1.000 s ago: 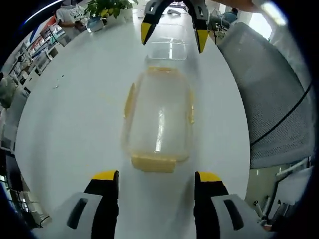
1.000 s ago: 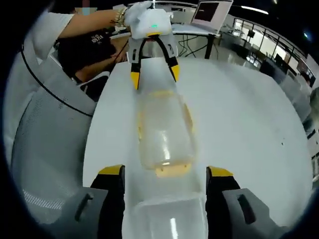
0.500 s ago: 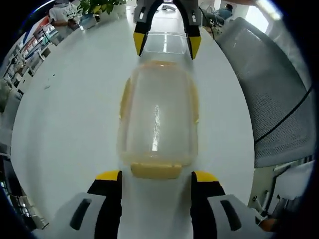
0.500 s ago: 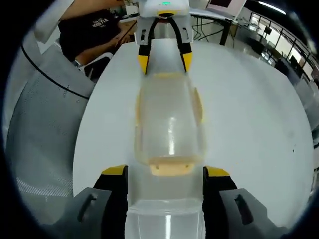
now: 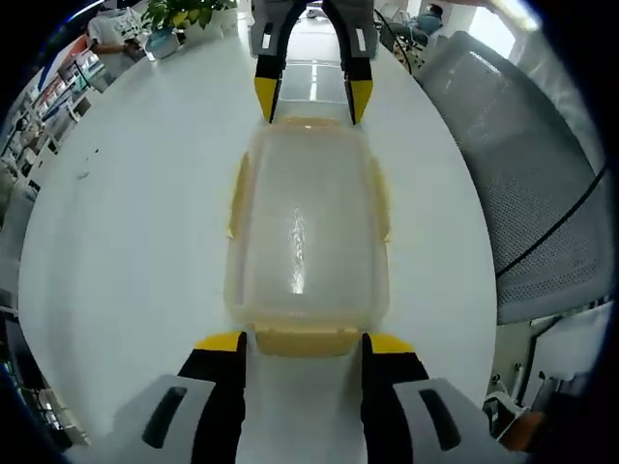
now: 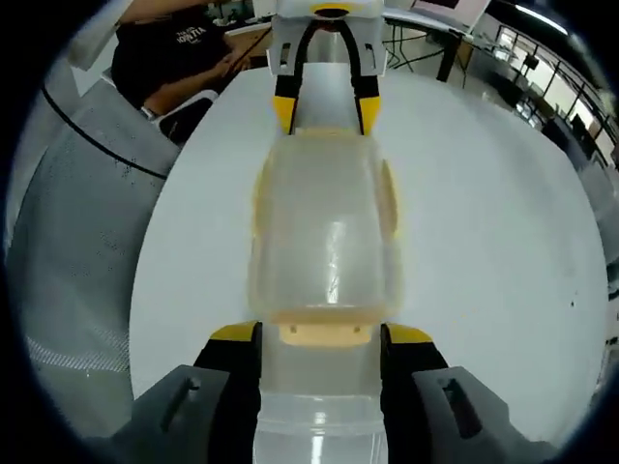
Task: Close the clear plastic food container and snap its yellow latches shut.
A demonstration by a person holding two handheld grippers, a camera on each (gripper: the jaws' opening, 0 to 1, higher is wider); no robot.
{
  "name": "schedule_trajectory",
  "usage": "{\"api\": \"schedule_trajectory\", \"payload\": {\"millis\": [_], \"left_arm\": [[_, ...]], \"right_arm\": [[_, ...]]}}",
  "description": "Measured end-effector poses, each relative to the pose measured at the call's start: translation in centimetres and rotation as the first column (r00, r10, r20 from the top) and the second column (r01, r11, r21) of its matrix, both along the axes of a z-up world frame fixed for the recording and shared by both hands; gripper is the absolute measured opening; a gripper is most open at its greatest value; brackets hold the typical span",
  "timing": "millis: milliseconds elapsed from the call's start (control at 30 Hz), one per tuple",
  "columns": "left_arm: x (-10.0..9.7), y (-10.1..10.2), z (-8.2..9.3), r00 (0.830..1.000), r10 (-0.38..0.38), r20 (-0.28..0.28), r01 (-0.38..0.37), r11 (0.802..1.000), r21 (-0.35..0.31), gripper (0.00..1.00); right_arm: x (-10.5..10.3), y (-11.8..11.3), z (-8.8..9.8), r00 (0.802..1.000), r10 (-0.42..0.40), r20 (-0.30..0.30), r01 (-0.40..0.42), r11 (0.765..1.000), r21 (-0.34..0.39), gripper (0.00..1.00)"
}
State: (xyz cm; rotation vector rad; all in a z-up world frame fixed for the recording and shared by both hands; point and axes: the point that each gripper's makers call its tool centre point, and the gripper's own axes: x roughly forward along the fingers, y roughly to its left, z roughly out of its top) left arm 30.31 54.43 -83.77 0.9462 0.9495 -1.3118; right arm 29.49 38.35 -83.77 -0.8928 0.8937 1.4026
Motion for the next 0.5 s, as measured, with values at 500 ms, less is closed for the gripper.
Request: {"api": "schedule_trajectory", "payload": {"millis": [500], "left_arm": [[0.44, -0.21, -0.43, 1.0, -0.002, -0.007, 0.002, 1.0, 0.011, 0.35]], "right_arm": [[0.46, 0.15, -0.76, 1.0, 0.011, 0.022, -0.01, 0.999, -0.053, 0.38]]}}
